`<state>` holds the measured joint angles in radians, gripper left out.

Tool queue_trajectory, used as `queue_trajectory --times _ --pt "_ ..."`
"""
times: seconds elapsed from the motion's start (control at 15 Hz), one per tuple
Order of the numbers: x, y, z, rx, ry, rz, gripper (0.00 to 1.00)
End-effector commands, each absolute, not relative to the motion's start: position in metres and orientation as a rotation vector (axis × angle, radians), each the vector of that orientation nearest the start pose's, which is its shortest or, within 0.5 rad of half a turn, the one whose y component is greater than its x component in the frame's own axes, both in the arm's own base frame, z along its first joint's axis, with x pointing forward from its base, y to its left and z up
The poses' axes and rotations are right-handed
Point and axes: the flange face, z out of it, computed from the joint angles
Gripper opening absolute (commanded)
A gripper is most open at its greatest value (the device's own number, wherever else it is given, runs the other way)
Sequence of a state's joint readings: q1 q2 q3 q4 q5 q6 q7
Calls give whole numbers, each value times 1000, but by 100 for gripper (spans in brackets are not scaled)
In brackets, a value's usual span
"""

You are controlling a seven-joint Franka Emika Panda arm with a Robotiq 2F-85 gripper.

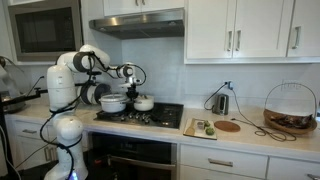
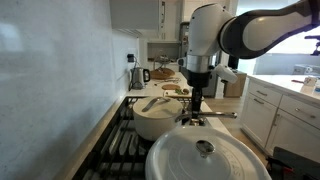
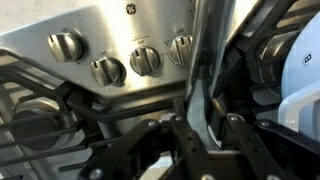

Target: Slide the cream white pot to the right side of the stove

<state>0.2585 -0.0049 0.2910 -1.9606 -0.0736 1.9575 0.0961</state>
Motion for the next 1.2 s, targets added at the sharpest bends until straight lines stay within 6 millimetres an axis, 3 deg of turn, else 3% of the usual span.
queue_trajectory --times 0.0,1.13 --pt "489 284 478 -3079 -926 4 7" --pt "542 247 483 -2923 -1312 140 7"
